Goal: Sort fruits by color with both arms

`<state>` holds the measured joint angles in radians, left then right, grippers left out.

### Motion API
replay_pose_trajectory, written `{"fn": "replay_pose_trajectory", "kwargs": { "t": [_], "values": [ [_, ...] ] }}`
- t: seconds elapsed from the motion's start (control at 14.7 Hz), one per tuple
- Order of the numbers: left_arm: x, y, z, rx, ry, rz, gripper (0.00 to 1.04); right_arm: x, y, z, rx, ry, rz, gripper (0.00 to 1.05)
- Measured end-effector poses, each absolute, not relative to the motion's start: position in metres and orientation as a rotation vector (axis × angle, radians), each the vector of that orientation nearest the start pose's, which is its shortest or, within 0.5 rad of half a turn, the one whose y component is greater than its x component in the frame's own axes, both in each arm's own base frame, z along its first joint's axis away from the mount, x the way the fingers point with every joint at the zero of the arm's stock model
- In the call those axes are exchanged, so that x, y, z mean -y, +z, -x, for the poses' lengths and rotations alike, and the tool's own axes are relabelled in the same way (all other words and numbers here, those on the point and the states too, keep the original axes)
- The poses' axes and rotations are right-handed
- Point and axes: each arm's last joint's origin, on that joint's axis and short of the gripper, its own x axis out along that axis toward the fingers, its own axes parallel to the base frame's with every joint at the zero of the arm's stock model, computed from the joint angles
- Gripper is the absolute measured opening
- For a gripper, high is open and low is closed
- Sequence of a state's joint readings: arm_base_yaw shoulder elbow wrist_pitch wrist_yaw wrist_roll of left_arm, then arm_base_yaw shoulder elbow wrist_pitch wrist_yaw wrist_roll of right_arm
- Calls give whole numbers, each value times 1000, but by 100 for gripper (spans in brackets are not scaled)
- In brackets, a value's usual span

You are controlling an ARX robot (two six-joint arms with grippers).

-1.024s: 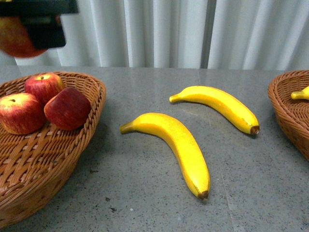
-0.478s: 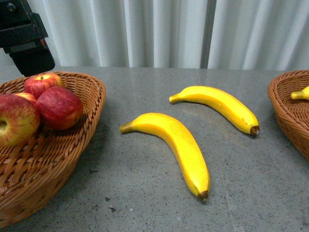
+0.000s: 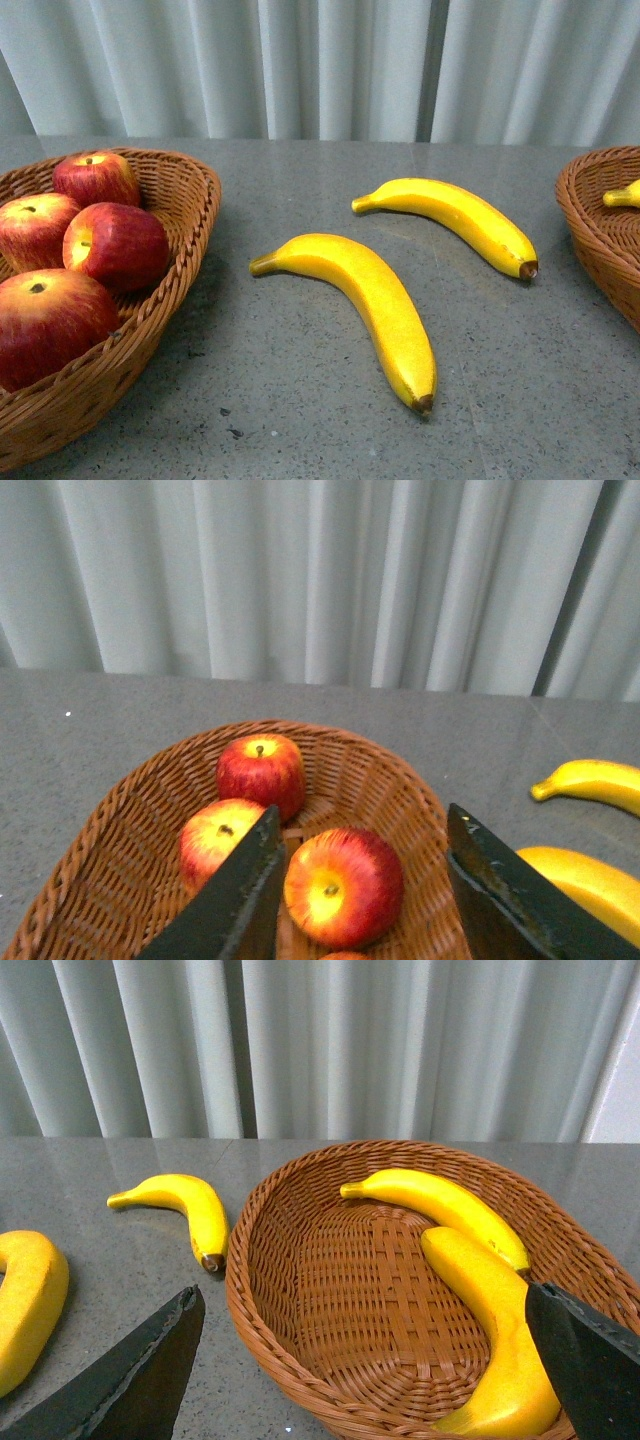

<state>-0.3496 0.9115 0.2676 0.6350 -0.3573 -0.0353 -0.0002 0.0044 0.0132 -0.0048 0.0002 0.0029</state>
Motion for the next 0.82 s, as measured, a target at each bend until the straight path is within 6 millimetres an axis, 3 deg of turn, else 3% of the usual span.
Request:
{"fn": "replay_pose_trajectory", "kwargs": {
  "t": [0.07, 0.14, 0.2, 0.34, 0.82],
  "values": [
    [45, 206, -171, -10, 10, 20, 35, 0, 167, -97, 4, 0, -3, 98],
    [44, 205, -170, -10, 10, 18, 33, 0, 167, -97, 4, 0, -3, 98],
    [39, 202, -166, -11, 8, 15, 25, 0, 167, -97, 4, 0, -3, 98],
    [29, 195, -156, -6, 2, 16, 2, 0, 167, -97, 4, 0, -3, 98],
    [3, 177, -131, -10, -8, 15, 1, 0, 167, -97, 4, 0, -3, 98]
  ]
}}
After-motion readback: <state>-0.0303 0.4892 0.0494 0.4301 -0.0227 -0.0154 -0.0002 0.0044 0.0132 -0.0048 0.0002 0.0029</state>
